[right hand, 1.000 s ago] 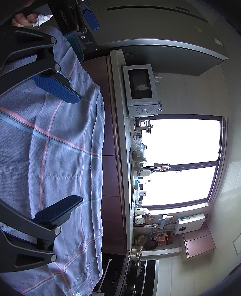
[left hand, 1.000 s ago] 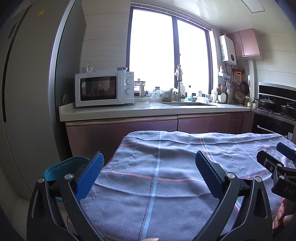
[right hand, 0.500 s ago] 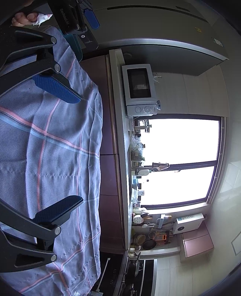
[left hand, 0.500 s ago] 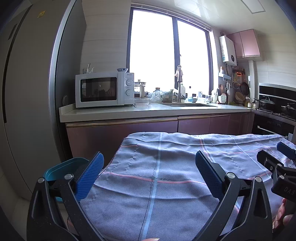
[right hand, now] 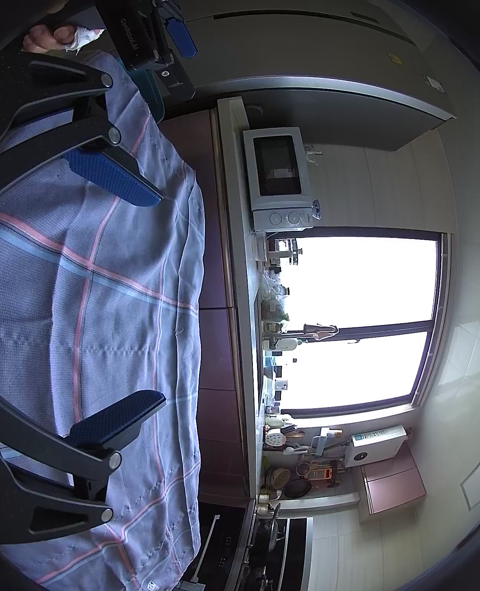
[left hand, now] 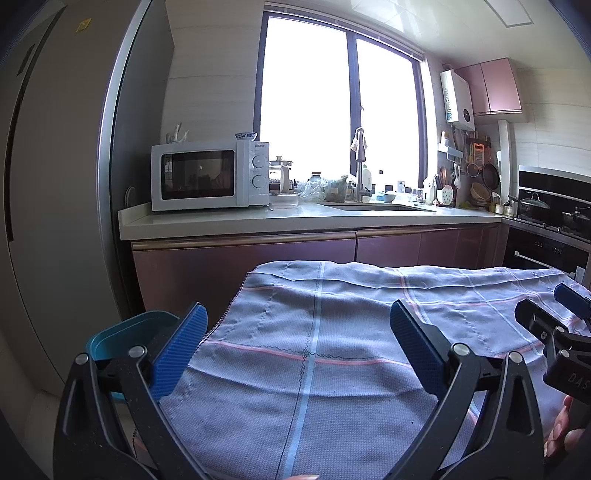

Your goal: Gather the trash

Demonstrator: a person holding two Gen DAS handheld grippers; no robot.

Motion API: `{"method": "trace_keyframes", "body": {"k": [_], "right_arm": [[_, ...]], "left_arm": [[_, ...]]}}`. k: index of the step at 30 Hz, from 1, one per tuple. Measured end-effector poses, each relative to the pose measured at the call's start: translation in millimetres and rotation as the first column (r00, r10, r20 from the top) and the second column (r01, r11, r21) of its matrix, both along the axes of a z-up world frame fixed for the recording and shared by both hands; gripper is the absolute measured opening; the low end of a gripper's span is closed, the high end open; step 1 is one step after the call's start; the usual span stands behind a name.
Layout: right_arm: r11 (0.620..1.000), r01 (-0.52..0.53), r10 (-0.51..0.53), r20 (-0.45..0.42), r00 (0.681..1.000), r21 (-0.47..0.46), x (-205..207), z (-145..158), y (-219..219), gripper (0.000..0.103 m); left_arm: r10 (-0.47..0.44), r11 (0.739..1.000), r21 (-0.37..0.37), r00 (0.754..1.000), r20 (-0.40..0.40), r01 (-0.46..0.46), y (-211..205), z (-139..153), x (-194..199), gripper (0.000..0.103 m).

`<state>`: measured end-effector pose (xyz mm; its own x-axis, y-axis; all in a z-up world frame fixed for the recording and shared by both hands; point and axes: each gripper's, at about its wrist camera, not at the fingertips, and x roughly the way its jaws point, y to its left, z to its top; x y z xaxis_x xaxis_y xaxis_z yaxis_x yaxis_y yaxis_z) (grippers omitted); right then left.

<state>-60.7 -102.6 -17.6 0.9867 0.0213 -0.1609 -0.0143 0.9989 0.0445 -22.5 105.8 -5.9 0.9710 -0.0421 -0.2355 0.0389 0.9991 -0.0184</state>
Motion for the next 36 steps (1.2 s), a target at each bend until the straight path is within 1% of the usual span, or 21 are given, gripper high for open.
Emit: {"method": "trace_keyframes", "body": {"k": [36], "right_arm": [[1.000, 0.013, -0.013, 0.019, 1.000, -0.004, 3.0, 5.1, -4.3, 0.096]], "left_arm": [[-0.004, 1.000, 0.002, 1.000, 0.002, 0.004, -1.9, 0.2, 3.0, 0.097]]}}
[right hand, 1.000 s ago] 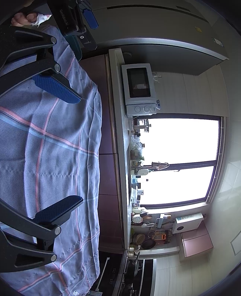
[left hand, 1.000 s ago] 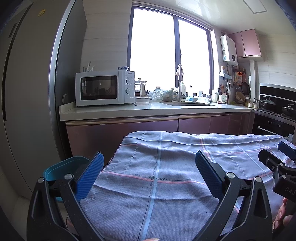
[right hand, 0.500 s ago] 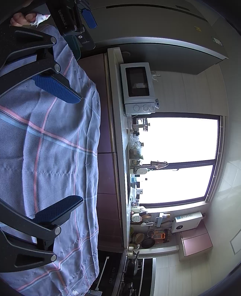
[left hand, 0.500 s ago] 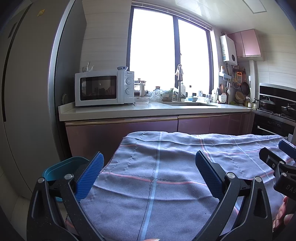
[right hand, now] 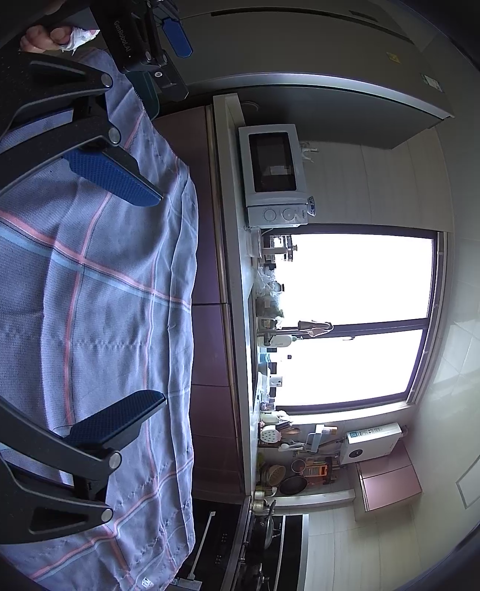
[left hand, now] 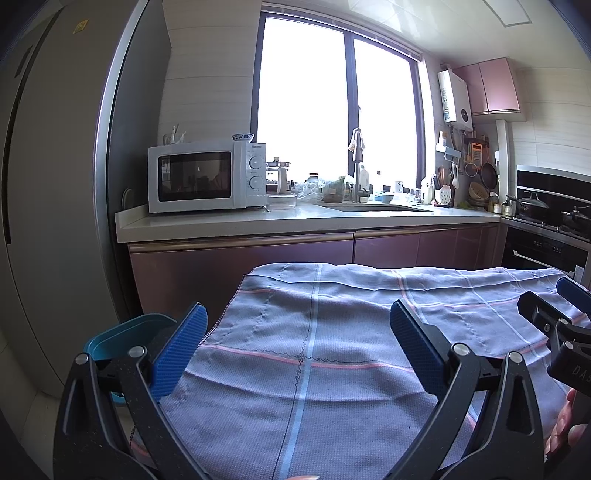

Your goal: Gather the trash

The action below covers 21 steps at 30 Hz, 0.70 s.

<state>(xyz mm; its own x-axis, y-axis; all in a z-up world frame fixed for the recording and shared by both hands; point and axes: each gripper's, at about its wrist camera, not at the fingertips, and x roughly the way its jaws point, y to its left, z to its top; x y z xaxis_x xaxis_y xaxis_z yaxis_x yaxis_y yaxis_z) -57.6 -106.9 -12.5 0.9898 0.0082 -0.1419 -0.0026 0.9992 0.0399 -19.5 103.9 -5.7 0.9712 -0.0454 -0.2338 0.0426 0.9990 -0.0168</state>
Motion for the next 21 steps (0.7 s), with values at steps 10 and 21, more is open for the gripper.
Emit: {"method": "trace_keyframes", "body": {"k": [10, 21], "right_arm": [[1.000, 0.002, -0.002, -0.001, 1.000, -0.001, 0.1, 0.0, -0.4, 0.096], [1.000, 0.003, -0.003, -0.004, 1.000, 0.000, 0.7, 0.4, -0.7, 0.096]], "left_arm": [[-0.001, 1.000, 0.000, 1.000, 0.001, 0.001, -0.9, 0.2, 1.6, 0.097], [-0.005, 1.000, 0.001, 1.000, -0.002, 0.005, -1.7, -0.2, 4.1, 0.097]]}}
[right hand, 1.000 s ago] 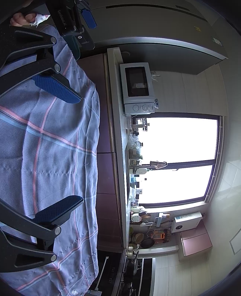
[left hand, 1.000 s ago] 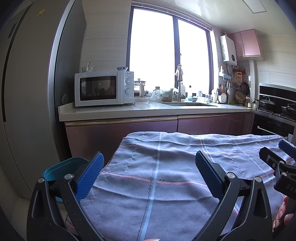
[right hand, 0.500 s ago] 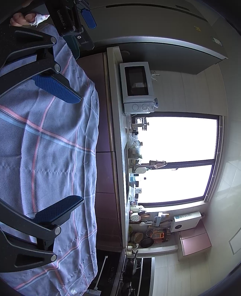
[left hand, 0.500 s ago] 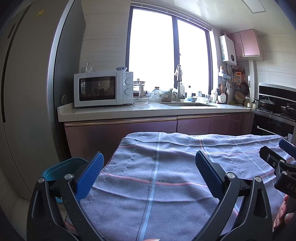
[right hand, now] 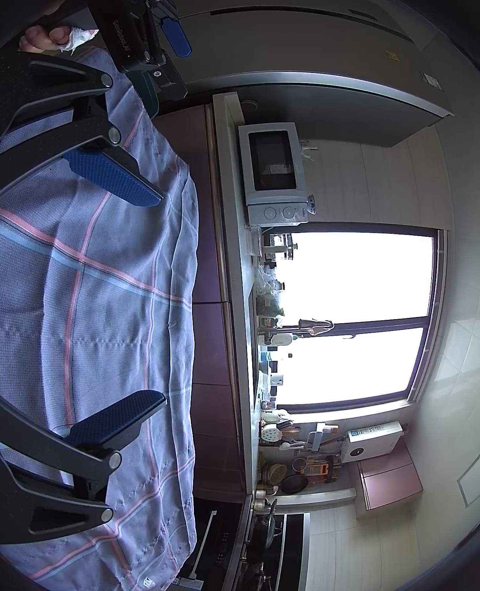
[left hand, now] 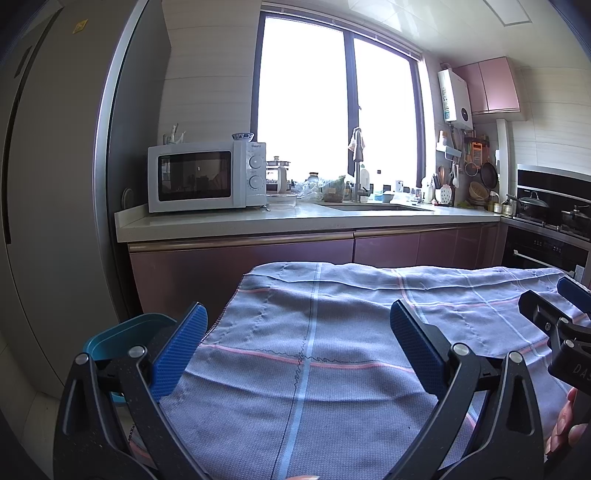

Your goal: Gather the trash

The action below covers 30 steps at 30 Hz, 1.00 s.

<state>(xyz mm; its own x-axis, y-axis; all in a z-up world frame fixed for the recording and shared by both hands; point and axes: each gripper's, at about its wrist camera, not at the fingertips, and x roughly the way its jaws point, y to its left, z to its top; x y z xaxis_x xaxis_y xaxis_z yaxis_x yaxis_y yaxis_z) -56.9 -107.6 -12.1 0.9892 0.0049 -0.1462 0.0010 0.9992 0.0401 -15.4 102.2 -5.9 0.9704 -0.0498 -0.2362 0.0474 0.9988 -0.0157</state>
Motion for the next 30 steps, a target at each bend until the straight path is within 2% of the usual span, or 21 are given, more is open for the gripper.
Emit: {"method": "trace_keyframes", "body": {"k": [30], "right_arm": [[1.000, 0.007, -0.007, -0.003, 1.000, 0.000, -1.2, -1.6, 1.5, 0.096]], "left_arm": [[0.000, 1.000, 0.002, 1.000, -0.005, 0.000, 0.9, -3.3, 3.0, 0.097]]}}
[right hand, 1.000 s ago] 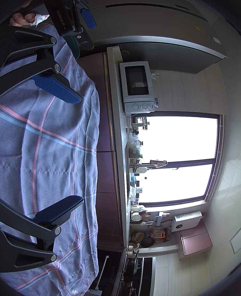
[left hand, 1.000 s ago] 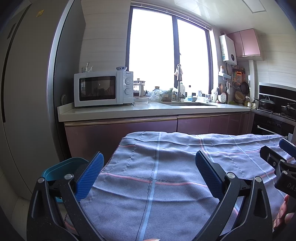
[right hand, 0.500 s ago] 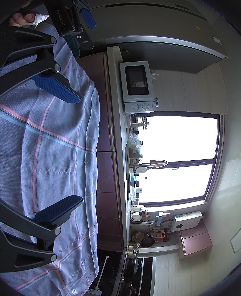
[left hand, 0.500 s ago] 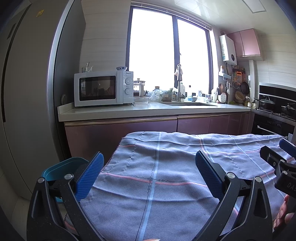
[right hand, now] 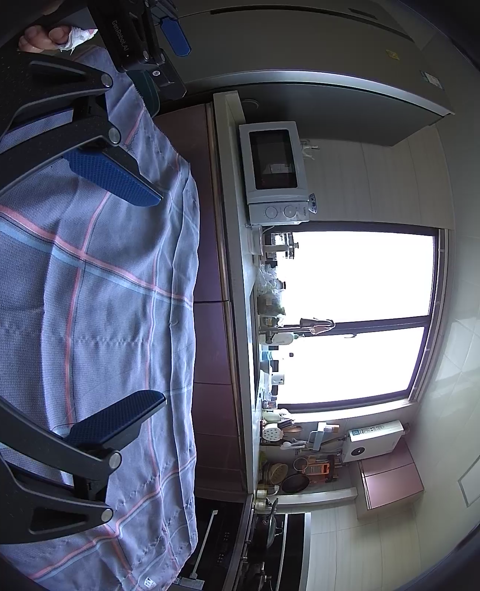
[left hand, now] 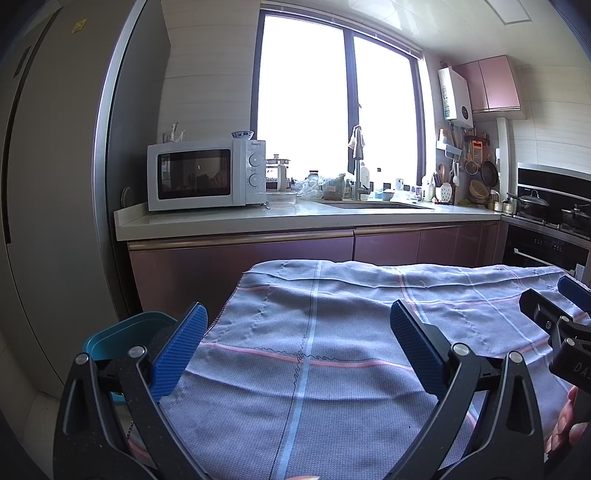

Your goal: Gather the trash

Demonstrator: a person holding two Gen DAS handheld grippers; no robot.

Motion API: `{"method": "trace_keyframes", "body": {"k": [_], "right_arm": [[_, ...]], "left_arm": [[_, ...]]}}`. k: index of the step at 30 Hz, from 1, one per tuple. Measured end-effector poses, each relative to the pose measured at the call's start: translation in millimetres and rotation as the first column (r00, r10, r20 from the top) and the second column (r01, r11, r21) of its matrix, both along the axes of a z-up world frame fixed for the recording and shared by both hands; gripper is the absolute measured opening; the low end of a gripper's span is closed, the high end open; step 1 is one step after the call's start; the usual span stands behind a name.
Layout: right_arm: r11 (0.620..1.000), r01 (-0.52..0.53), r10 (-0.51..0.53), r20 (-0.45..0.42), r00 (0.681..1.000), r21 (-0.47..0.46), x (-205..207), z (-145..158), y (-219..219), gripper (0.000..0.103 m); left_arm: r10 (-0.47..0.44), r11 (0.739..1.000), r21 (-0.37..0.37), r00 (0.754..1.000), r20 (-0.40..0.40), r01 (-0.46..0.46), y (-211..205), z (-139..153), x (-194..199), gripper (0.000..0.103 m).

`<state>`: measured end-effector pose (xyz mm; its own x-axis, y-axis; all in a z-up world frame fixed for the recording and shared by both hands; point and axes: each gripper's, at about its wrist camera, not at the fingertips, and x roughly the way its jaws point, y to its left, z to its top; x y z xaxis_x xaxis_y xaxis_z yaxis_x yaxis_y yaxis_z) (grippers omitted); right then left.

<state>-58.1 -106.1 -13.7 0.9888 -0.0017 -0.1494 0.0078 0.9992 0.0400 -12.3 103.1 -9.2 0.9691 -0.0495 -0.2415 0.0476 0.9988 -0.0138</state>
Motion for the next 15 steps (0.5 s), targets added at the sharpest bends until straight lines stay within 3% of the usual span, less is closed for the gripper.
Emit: {"method": "trace_keyframes", "body": {"k": [8, 12, 15], "right_arm": [[1.000, 0.014, -0.014, -0.004, 1.000, 0.009, 0.8, -2.1, -7.3, 0.096], [1.000, 0.019, -0.019, -0.049, 0.999, 0.017, 6.5, -3.1, -21.2, 0.096], [0.999, 0.043, -0.043, -0.109, 0.993, -0.005, 17.9, -5.3, -38.4, 0.096]], "left_arm": [[-0.022, 1.000, -0.005, 0.999, -0.038, 0.022, 0.5, -2.4, 9.3, 0.097], [-0.079, 0.997, -0.025, 0.987, -0.137, 0.076, -1.8, -7.5, 33.0, 0.097], [-0.070, 0.997, -0.038, 0.965, -0.251, 0.063, -1.0, -15.8, 67.3, 0.097]]}}
